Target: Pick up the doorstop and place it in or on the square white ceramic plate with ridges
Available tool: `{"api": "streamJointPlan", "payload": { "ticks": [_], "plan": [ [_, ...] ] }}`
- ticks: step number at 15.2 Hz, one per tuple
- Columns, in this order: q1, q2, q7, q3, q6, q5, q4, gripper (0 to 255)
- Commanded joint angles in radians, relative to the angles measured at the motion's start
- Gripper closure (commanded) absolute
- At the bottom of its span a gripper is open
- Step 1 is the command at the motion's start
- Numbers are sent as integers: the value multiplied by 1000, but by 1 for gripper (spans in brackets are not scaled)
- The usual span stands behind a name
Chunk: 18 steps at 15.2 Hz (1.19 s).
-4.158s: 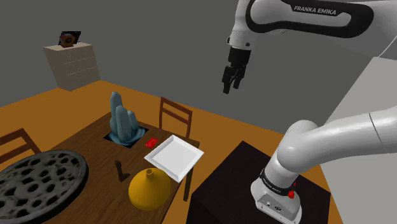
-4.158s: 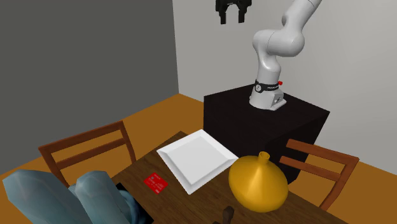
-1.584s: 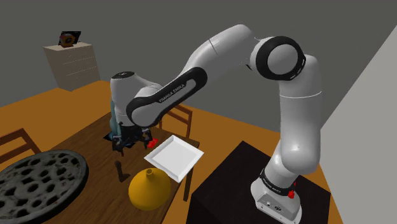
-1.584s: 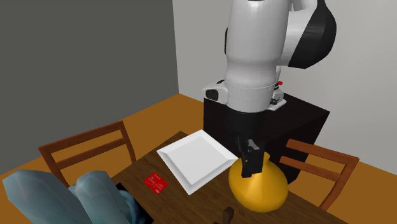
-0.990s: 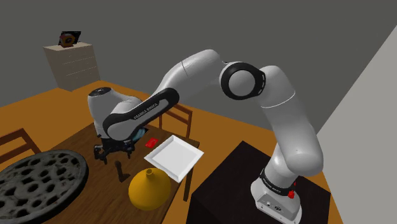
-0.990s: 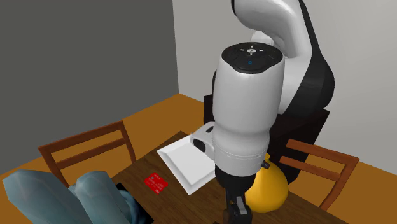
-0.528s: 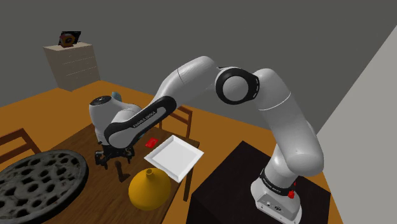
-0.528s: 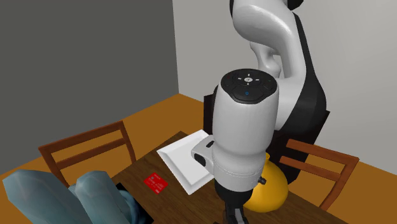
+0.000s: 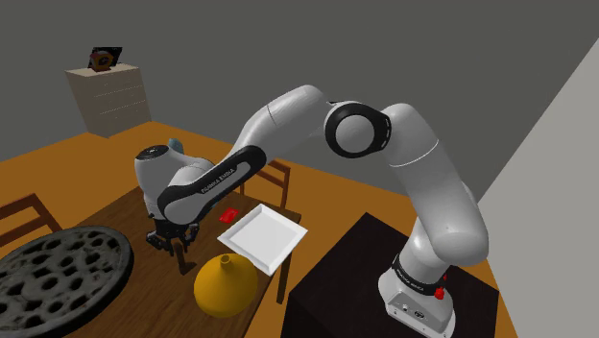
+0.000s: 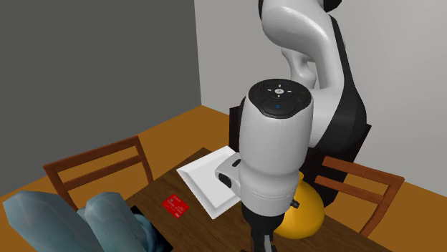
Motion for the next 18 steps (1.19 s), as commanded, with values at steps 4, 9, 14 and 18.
{"api": "streamJointPlan", "payload": {
  "ticks": [4, 9, 14, 18],
  "plan": [
    [0, -1, 0, 0, 0, 0, -1, 255],
    [-2, -9, -1, 2, -7, 3, -1, 255],
    [-10, -52, -7, 15, -47, 16, -4, 255],
    [-15, -84, -12, 24, -81, 26, -2, 255]
  ]
}}
